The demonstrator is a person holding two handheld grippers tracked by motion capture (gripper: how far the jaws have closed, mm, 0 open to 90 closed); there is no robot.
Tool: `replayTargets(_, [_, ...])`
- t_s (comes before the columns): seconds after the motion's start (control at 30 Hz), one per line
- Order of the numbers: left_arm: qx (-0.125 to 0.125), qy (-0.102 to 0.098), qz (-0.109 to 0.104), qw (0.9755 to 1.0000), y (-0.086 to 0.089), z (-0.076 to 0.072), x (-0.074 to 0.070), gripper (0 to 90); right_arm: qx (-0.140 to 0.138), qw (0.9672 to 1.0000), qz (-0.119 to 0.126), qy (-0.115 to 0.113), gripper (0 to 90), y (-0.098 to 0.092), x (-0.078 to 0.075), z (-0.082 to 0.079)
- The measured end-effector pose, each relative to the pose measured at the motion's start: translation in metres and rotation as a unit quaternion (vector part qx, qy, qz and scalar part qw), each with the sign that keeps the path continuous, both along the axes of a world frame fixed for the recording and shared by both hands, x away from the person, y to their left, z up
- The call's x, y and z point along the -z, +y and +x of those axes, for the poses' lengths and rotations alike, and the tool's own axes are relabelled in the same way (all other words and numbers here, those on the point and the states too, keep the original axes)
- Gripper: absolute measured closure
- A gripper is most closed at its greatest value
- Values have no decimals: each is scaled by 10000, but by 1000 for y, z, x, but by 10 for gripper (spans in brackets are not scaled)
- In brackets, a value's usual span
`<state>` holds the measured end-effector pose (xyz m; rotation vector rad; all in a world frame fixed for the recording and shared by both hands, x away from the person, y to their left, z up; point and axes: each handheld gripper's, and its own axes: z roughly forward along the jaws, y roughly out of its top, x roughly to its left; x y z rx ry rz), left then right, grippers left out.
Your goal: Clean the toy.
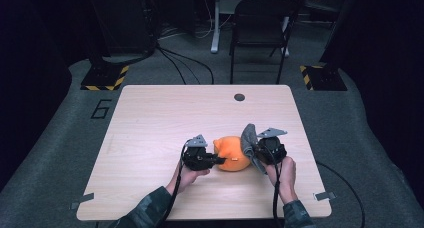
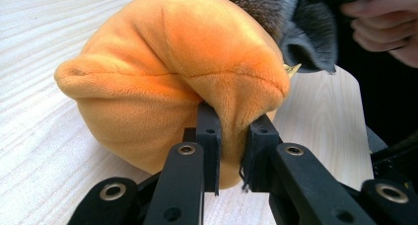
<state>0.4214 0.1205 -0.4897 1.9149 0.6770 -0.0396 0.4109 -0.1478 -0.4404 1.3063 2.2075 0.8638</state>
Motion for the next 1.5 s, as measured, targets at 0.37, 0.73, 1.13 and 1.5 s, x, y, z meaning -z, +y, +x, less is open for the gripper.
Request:
replayTargets(0.37, [40,23,-38,10000,1,2,2,801,379,9977,-225,511,772,-11,42,24])
replayTargets(0.73, [38,74,-84,9999,2,2,2,799,480,9979,-261,361,770,-21,20,16])
replayTargets(1.13, [52,95,-89,9999,3,3,2,797,-422,9976,13,-541,768,25,-38,-24])
replayTargets(1.5, [44,-59,102,9999,1,3,4,643,-484,9978,-318,-333,777,41,-8,-11])
